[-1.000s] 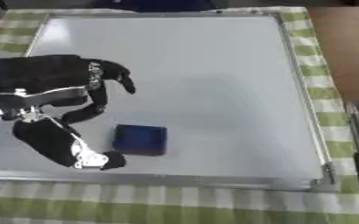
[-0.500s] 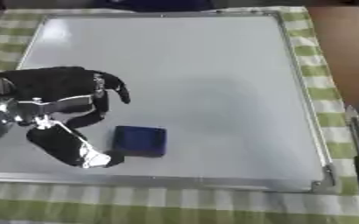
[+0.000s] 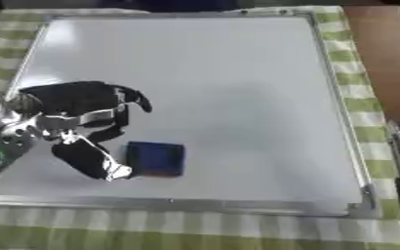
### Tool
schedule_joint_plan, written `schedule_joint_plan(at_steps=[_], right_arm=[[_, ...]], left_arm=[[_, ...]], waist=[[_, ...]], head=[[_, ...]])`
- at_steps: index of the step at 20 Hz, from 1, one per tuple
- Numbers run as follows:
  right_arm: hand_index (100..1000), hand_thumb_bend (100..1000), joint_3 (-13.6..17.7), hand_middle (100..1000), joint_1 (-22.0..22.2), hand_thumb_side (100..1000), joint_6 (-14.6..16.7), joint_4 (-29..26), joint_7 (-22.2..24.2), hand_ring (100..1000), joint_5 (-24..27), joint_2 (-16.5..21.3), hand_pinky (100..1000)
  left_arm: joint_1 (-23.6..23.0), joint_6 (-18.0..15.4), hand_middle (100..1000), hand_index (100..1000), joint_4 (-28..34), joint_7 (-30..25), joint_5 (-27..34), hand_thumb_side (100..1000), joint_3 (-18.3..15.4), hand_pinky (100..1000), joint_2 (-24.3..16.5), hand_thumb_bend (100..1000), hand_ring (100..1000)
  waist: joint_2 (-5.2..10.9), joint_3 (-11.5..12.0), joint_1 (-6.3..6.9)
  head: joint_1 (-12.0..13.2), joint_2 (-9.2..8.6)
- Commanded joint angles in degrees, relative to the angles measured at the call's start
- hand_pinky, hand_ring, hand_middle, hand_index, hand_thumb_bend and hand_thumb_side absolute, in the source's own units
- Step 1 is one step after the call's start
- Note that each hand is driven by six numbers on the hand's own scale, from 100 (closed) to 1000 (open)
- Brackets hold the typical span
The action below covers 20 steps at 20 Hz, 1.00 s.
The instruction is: Wipe the whiteboard clean with a brush.
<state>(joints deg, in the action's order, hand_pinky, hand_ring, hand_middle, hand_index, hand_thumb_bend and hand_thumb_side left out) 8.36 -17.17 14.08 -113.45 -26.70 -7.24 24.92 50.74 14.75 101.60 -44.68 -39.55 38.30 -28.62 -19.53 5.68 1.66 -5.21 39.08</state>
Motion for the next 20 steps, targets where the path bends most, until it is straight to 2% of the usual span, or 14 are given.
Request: schedule_joint_plan(at_steps=[1, 4, 7, 15, 20], right_arm=[[407, 100, -0.1, 477, -0.7, 806, 0.0, -1.1, 0.4, 525, -0.4, 0.5, 603], [406, 100, -0.1, 477, -0.7, 805, -0.5, -1.1, 0.5, 525, -0.5, 0.4, 603], [405, 100, -0.1, 476, -0.8, 805, -0.6, -1.1, 0.6, 525, -0.5, 0.3, 603], [405, 100, -0.2, 476, -0.9, 805, -0.6, -1.1, 0.8, 525, -0.4, 0.1, 604], [403, 100, -0.1, 474, -0.8, 806, -0.6, -1.1, 0.9, 524, -0.4, 0.0, 604]], left_arm=[[1.3, -1.0, 874, 100, -1.0, 0.5, -0.6, 465, 0.1, 719, 0.2, 450, 981], [1.5, -1.9, 851, 100, -1.4, 0.7, -0.5, 466, 0.3, 713, 0.7, 466, 972], [1.7, -2.7, 786, 100, -1.5, 1.4, -0.7, 455, 0.4, 687, 1.1, 476, 945], [1.2, -6.8, 682, 100, -2.8, 7.5, -2.2, 427, 1.5, 645, 1.7, 492, 891], [0.9, -8.5, 683, 100, -4.6, 8.3, -3.3, 418, 2.2, 625, 2.6, 482, 806]], waist=[[0.84, -0.1, -0.13], [0.63, -0.1, -0.05], [0.54, -0.2, 0.0], [0.63, -0.4, -0.06], [0.68, -0.4, -0.17]], head=[[0.1, -0.8], [0.1, -0.89], [0.1, -0.97], [0.0, -1.09], [0.1, -1.07]])
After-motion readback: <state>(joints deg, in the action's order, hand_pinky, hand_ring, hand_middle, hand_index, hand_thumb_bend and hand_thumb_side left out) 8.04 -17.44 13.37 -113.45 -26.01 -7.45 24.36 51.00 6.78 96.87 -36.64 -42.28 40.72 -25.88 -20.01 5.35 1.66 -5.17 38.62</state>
